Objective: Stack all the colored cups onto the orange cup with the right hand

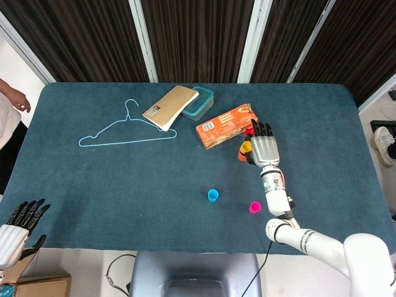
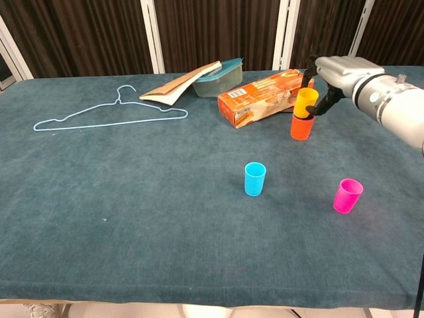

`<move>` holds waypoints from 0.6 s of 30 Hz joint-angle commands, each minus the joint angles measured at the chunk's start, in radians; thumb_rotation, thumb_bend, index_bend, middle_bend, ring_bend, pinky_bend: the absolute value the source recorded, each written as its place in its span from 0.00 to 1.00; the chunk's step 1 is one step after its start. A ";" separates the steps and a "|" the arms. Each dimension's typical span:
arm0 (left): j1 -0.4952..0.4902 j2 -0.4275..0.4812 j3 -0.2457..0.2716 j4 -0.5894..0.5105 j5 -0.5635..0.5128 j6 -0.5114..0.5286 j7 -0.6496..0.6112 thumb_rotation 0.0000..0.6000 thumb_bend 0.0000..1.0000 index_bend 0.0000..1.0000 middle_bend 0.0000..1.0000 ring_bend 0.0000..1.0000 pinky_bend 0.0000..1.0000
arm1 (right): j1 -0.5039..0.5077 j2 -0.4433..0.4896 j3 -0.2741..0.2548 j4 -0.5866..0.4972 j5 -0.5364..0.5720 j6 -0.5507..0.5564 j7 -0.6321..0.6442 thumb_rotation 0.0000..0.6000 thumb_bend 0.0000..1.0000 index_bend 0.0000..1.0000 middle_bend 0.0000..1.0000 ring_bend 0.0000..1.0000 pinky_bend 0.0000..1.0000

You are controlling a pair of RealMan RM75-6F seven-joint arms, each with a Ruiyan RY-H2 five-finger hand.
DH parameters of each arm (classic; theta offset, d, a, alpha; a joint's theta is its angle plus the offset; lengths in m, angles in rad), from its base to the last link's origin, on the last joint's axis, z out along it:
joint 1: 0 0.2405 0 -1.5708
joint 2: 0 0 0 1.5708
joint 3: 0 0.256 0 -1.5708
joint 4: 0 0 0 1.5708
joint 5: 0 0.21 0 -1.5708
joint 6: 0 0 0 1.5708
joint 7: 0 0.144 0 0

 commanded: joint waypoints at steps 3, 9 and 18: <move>0.000 0.000 0.000 0.000 0.000 0.001 -0.002 1.00 0.39 0.00 0.00 0.00 0.08 | -0.007 0.008 -0.013 -0.014 0.021 -0.018 -0.024 1.00 0.48 0.40 0.01 0.00 0.10; 0.003 0.001 0.000 0.003 0.000 0.009 -0.007 1.00 0.39 0.00 0.00 0.00 0.08 | -0.066 0.116 -0.050 -0.213 -0.088 -0.003 0.080 1.00 0.48 0.06 0.00 0.00 0.03; 0.002 -0.002 0.004 0.003 0.007 0.010 0.000 1.00 0.39 0.00 0.00 0.00 0.08 | -0.146 0.272 -0.216 -0.559 -0.343 0.036 0.122 1.00 0.48 0.22 0.00 0.00 0.02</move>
